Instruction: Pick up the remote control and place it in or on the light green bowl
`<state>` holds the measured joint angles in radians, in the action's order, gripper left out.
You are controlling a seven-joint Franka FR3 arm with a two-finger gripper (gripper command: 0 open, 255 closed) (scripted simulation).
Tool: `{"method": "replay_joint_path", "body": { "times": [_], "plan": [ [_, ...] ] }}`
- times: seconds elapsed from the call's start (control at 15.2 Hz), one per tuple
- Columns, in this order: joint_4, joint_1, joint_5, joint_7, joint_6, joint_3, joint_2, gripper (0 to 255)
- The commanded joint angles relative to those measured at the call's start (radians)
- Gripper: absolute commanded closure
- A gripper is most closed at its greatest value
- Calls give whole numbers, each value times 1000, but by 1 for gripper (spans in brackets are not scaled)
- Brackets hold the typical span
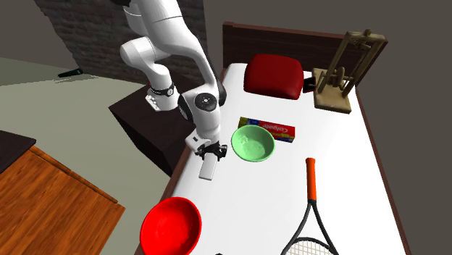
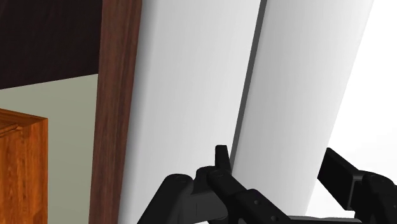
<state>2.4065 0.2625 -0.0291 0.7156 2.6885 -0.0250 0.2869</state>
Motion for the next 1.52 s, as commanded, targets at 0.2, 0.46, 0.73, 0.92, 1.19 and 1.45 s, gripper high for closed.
{"method": "replay_joint_path", "body": {
  "times": [0.2, 0.46, 0.73, 0.92, 1.19, 1.45],
  "plan": [
    [7, -1, 0, -1, -61, 0, -68, 255],
    [6, -1, 0, -1, -113, 0, -119, 255],
    [2, -1, 0, -2, -166, 0, -168, 255],
    [-4, -1, 0, -3, -207, 0, -202, 255],
    [-16, -1, 0, -4, -261, 0, -245, 255],
    [-31, -2, 1, -5, -316, 0, -286, 255]
  ]
}}
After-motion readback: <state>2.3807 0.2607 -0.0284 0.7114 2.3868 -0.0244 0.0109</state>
